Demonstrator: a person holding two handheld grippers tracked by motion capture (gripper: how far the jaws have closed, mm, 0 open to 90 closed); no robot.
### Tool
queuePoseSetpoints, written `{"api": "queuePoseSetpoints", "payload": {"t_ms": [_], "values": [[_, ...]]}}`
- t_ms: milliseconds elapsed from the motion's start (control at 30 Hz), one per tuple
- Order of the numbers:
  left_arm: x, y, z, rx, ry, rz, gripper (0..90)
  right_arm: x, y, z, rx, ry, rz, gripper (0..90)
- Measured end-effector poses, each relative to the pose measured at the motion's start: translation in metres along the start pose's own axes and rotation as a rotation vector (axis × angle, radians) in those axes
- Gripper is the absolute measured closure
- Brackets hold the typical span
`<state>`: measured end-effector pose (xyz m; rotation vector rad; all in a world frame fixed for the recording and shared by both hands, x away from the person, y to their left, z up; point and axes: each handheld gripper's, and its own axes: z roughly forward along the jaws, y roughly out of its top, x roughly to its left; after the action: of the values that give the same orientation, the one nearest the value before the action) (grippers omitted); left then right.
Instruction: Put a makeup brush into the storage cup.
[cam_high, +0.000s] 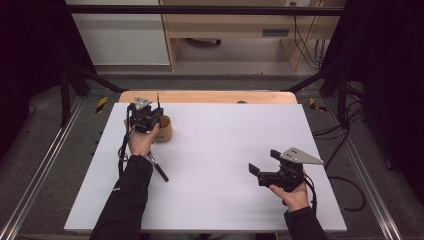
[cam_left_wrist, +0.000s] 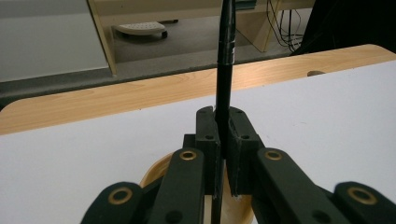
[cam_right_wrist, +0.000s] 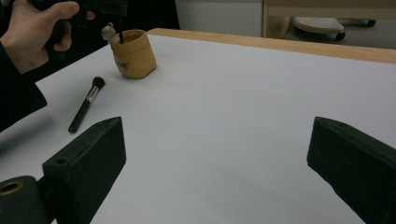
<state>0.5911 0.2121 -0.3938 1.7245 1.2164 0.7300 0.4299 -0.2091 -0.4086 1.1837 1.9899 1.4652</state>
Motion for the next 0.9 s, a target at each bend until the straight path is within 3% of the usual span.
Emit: {"api": "queuePoseSetpoints", "payload": {"t_ms": [767,900], "values": [[-0.007,-0.011,-0.005,0.044,-0.008,0.034,81.3,0.002,0.001,0.001,-0.006,0.002,0.002,5.1],[-0.006,-0.012,-0.011,0.030,-0.008,0.024,78.0,0.003,0.002,0.000,-0.010,0.004,0.000,5.2]]}}
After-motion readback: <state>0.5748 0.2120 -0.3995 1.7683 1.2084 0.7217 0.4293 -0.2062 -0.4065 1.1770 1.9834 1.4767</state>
